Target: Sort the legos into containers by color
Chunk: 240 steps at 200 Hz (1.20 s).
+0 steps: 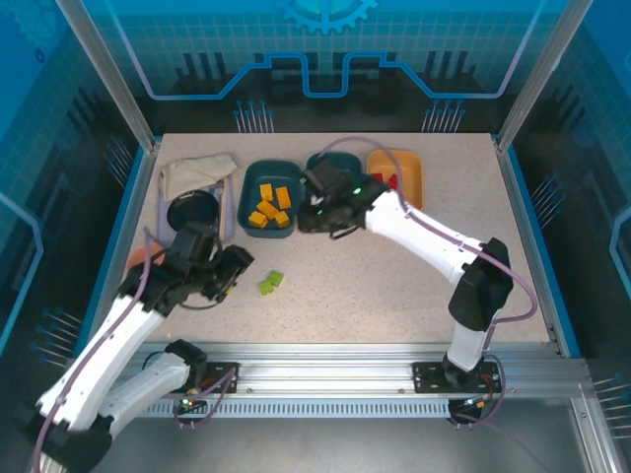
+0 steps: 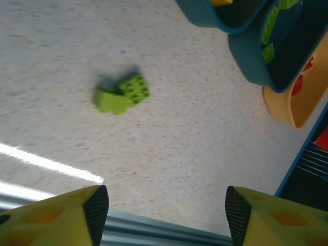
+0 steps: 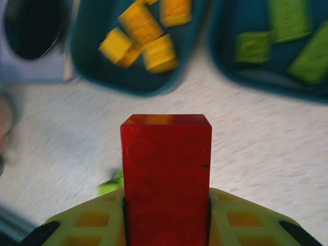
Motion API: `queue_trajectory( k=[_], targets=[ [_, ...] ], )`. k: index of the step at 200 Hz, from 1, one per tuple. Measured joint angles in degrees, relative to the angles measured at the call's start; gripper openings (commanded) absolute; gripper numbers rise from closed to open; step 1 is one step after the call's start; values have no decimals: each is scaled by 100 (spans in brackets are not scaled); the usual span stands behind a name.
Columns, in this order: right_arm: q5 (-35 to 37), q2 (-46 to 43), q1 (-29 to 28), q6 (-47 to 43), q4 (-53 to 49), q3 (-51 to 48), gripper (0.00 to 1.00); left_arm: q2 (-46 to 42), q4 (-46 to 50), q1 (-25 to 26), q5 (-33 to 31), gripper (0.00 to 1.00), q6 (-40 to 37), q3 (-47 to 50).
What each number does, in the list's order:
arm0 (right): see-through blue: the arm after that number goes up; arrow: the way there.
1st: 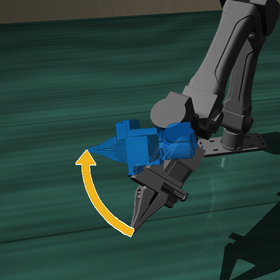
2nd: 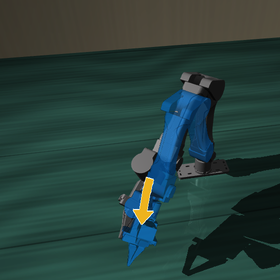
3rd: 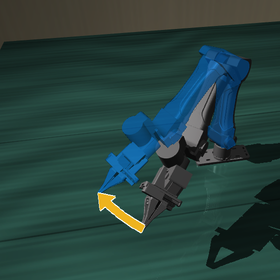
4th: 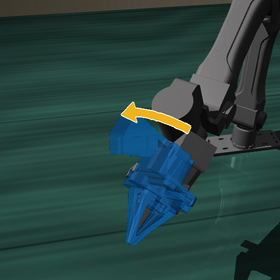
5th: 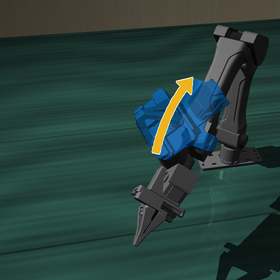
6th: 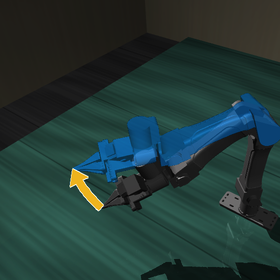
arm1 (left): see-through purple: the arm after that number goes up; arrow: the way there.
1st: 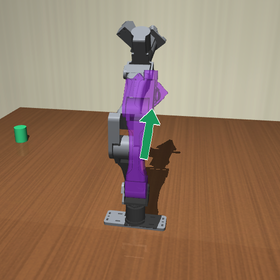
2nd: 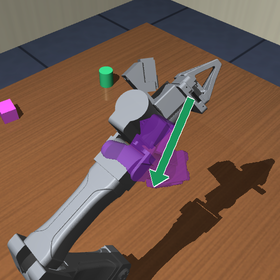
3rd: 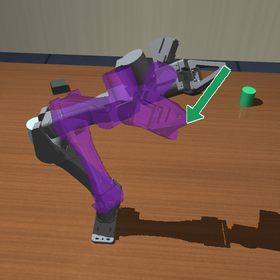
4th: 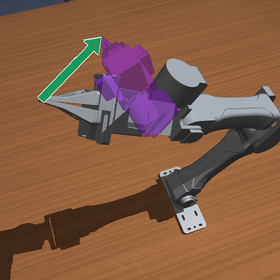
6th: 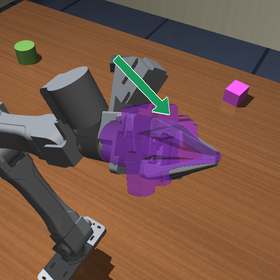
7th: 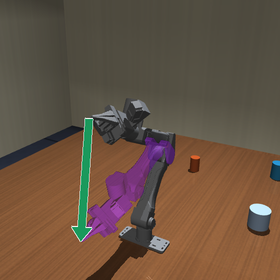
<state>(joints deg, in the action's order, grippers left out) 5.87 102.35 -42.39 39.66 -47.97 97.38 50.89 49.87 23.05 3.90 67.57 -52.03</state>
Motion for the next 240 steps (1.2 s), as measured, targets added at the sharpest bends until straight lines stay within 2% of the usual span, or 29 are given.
queue_trajectory(
  k=[43, 82, 148, 208, 240],
  targets=[
    [205, 216, 1674, -575, -96, 179, 25, 1869, -1139, 203, 269, 66, -136, -964],
    [866, 1419, 2439, -933, -431, 1261, 26, 3071, -1727, 514, 389, 66, -321, -1961],
    [1816, 3484, 2828, -1189, -1259, 3239, 26, 4546, -2317, 660, 817, 66, -664, -3051],
    [1961, 4094, 3034, -1126, -1650, 3840, 28, 5056, -2337, 660, 1075, 66, -866, -3591],
    [1941, 4207, 3040, -1001, -1738, 3886, 41, 5056, -2304, 660, 1099, 66, -940, -3598]
  ],
)
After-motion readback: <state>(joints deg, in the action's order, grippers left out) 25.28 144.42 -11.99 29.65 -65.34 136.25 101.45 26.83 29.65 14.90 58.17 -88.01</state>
